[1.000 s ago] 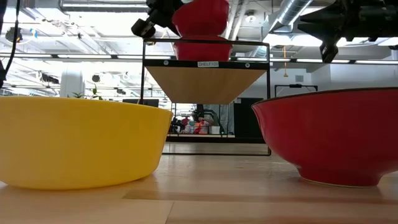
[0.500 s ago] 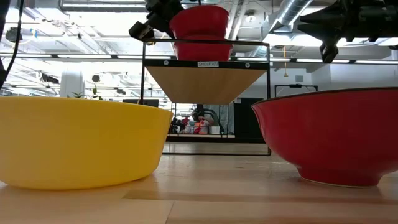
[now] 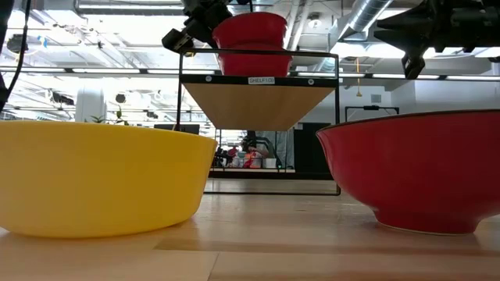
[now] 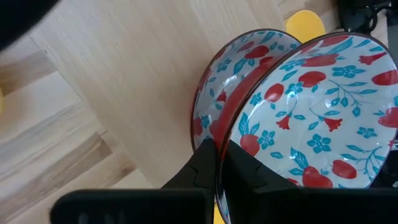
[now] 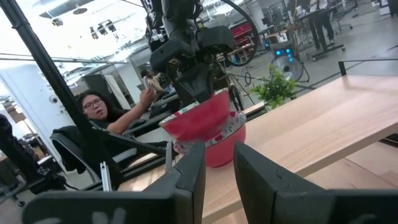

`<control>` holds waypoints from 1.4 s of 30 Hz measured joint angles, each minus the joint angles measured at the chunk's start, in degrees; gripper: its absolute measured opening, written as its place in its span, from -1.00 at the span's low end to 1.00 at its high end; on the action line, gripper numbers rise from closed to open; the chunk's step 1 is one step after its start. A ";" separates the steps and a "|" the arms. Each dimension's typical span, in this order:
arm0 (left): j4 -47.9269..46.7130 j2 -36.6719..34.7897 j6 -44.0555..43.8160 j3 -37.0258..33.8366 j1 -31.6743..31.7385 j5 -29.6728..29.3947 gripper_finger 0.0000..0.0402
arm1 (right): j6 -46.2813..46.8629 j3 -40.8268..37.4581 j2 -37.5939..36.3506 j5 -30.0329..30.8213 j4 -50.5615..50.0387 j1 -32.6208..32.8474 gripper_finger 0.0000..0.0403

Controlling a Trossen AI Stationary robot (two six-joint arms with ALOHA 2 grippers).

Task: Pick & Place Mini bowls
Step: Stack the top white patterned bowl on top of the white patterned bowl on the shelf

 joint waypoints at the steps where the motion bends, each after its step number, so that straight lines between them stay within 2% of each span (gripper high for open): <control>1: -0.01 0.00 0.02 0.00 0.00 -0.28 -0.95 | 0.01 0.00 0.00 0.00 0.00 0.00 -0.64; 42: 1.95 1.61 6.01 -0.02 0.50 -1.00 -0.91 | 0.01 0.00 0.00 0.00 0.00 0.00 -0.64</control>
